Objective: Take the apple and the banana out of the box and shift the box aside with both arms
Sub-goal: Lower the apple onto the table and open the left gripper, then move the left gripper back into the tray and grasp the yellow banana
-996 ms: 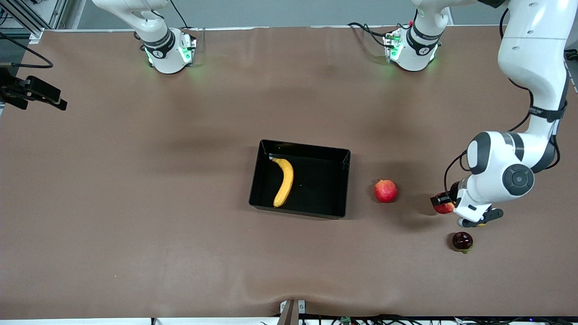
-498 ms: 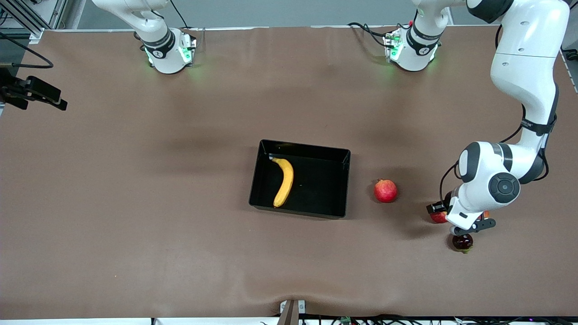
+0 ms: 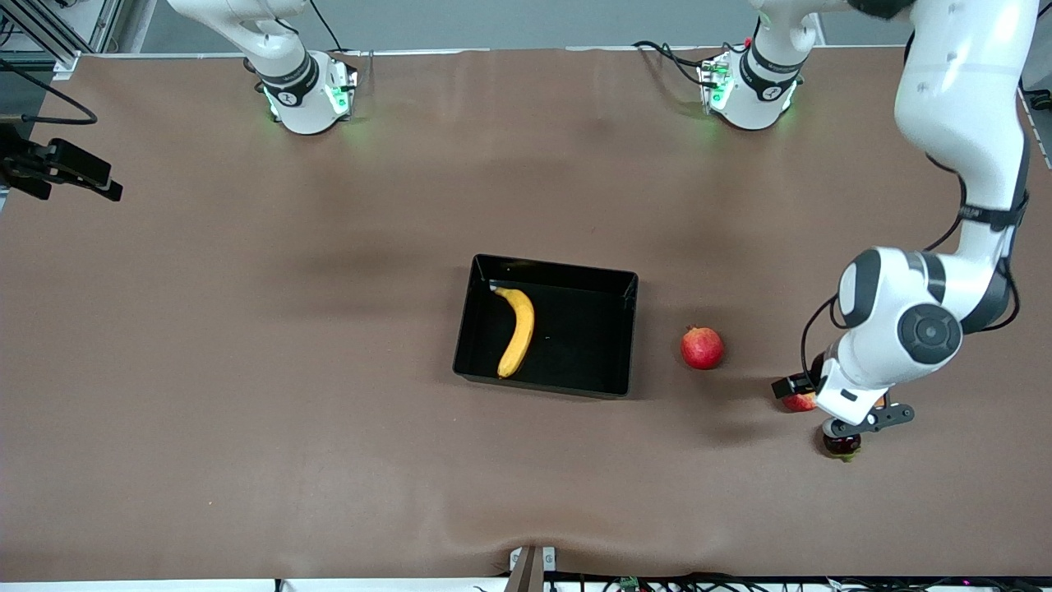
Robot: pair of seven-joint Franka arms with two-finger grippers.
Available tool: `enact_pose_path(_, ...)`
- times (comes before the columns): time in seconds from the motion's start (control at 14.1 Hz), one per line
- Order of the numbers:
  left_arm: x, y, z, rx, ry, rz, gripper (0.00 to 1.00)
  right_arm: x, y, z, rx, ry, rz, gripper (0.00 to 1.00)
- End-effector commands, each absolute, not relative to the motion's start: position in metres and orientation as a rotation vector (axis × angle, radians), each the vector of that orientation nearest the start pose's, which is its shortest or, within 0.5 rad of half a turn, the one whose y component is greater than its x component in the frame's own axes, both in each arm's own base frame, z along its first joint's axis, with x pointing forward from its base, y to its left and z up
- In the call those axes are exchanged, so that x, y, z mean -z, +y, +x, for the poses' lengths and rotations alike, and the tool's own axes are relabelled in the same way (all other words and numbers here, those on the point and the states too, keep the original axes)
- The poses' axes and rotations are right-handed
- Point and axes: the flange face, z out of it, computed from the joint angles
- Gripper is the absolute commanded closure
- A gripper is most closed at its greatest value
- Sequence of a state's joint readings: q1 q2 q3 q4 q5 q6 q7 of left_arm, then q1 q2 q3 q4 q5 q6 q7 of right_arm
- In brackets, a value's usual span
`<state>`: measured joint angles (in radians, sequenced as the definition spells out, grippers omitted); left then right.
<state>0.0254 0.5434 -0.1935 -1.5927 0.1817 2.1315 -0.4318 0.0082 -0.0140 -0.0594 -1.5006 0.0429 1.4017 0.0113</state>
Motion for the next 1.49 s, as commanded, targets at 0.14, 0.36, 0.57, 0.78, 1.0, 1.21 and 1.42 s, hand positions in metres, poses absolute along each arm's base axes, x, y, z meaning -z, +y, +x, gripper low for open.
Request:
enact_pose_path(0.14,-0.385,-0.243,0.622,0.004,-0.33,-3.109,0.0,-0.653,-0.022,0.532,-0.132,0.106,-3.097,0.0)
enact_pose_path(0.36,-0.382,-0.342,0.581,0.013,-0.211,-3.144,0.0,-0.653,-0.022,0.532,-0.13,0.106,-3.097,0.0)
enact_pose_path(0.57,-0.347,-0.414,0.551,0.023,-0.066,-3.181,0.0,-0.653,-0.022,0.532,-0.132,0.106,-3.097,0.0)
enact_pose_path(0.78,-0.303,-0.46,0.544,0.144,-0.093,-3.224,0.0,-0.652,-0.021,0.533,-0.135,0.106,-3.096,0.0)
enact_pose_path(1.0,-0.27,-0.498,0.542,0.159,-0.123,-3.226,0.0,-0.652,-0.021,0.533,-0.132,0.105,-3.094,0.0)
enact_pose_path(1.21,-0.233,-0.522,0.529,0.155,-0.165,-3.194,0.0,-0.652,-0.018,0.533,-0.132,0.096,-3.093,0.0)
enact_pose_path(1.42,-0.219,-0.527,0.522,0.161,-0.151,-3.174,0.0,-0.651,-0.018,0.534,-0.135,0.096,-3.095,0.0)
